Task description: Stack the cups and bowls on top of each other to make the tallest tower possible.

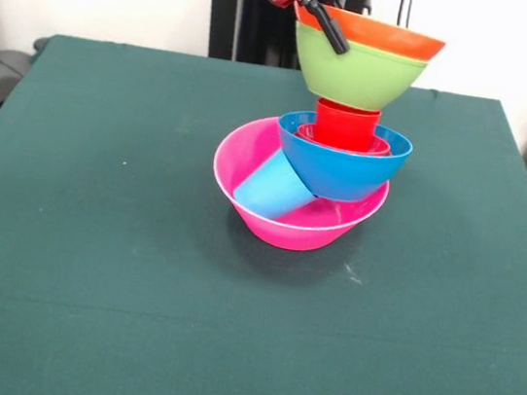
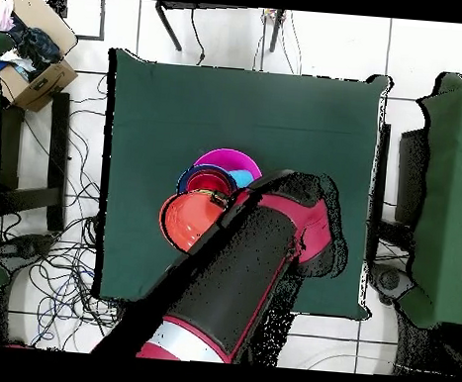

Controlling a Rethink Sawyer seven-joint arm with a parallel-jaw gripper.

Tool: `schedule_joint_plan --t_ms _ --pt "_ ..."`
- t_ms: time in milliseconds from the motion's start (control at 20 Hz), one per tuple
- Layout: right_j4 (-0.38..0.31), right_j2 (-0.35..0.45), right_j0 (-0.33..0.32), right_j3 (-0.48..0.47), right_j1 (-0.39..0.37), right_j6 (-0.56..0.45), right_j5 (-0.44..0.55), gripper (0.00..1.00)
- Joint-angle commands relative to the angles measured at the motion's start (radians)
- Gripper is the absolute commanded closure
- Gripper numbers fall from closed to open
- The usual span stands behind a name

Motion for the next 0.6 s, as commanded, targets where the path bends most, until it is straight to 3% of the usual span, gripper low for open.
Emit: schedule_joint_plan --t_ms 50,300,600 --pt "0.020 0.072 0.003 -0.044 0.038 -0.070 0.181 1.00" --pt "-0.023 0.057 0.013 -0.086 0.072 -0.010 0.197 1.00" --pt "-0.021 0.043 0.022 -0.092 0.082 0.005 0.203 1.00"
